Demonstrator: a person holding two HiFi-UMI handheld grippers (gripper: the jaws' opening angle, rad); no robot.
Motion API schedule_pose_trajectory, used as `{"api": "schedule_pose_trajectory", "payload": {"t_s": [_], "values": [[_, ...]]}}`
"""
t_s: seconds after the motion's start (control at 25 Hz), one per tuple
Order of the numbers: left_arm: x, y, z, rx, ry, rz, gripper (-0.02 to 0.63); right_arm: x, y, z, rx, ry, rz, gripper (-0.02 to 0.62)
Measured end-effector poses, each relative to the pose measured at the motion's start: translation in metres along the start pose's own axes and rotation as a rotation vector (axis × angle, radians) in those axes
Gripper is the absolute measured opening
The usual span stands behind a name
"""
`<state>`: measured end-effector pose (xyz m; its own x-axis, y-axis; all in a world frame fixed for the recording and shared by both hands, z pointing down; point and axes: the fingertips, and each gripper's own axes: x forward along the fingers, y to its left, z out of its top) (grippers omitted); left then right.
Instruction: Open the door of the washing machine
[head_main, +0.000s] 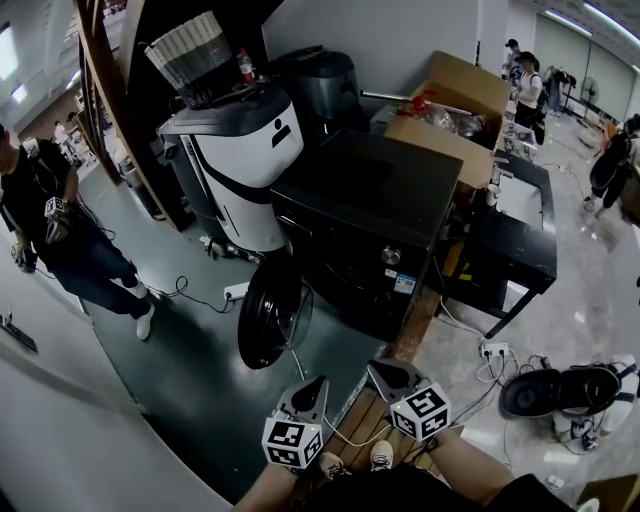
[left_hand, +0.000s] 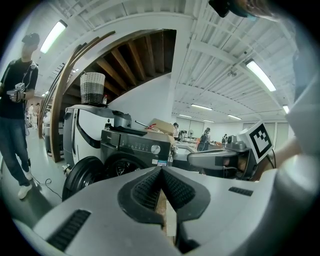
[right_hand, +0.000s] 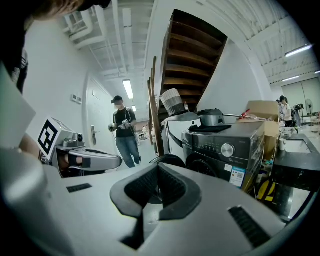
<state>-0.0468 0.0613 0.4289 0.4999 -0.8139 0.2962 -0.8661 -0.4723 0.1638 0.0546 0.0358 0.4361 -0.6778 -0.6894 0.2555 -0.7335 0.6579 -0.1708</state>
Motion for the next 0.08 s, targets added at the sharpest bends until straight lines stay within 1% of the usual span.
{"api": "schedule_pose_trajectory", "payload": {"t_s": [0.08], "values": [[-0.001,0.0003,0.0,0.0,-0.001,-0.001,0.017,0.0002,0.0014,-0.0003,-0.001,0.001,0.0,0.017]]}}
